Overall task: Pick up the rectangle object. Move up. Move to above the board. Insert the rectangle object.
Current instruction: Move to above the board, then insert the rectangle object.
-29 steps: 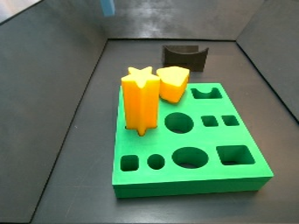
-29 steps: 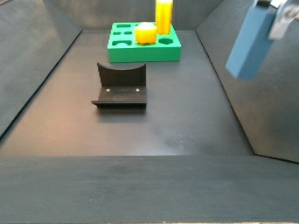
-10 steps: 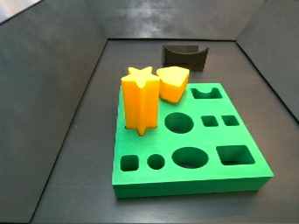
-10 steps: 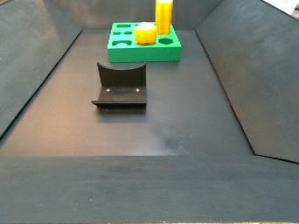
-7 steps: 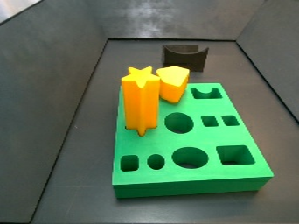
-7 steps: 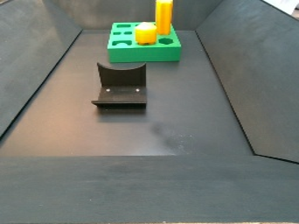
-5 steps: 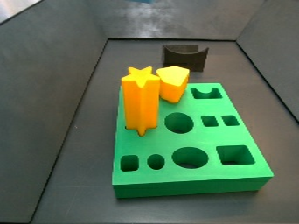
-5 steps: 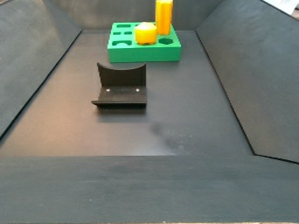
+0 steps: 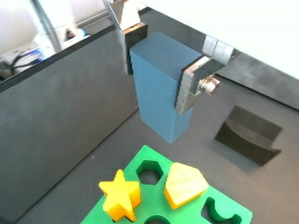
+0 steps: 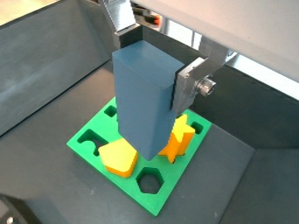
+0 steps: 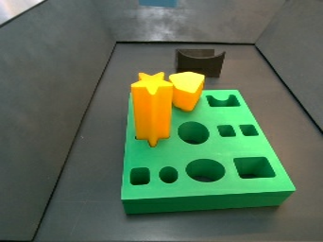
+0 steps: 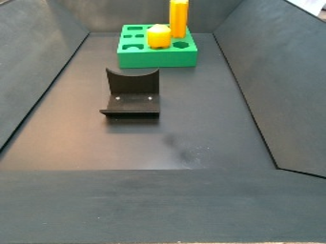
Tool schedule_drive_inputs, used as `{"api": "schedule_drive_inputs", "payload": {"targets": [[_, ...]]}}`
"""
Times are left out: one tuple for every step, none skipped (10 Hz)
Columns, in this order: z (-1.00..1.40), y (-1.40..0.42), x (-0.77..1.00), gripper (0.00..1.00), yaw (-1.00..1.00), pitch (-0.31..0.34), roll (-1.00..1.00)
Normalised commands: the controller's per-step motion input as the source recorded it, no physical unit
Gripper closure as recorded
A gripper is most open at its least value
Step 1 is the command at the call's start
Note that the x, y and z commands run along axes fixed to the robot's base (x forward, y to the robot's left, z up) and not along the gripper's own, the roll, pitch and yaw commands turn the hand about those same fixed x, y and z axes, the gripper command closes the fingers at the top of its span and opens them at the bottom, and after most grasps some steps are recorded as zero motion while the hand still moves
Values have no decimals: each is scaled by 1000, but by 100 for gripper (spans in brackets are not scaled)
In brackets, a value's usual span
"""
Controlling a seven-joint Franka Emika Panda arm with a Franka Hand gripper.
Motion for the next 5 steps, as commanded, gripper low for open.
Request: {"api": "schedule_drive_inputs", "payload": {"targets": [[19, -60, 66, 100, 209, 102, 27], [0, 0, 0, 100, -6, 0, 0], [-177, 0, 137, 100, -9, -4, -133], [-169, -26, 314, 100, 0, 0, -233], [-131, -6, 403, 100, 0, 0, -294]]}}
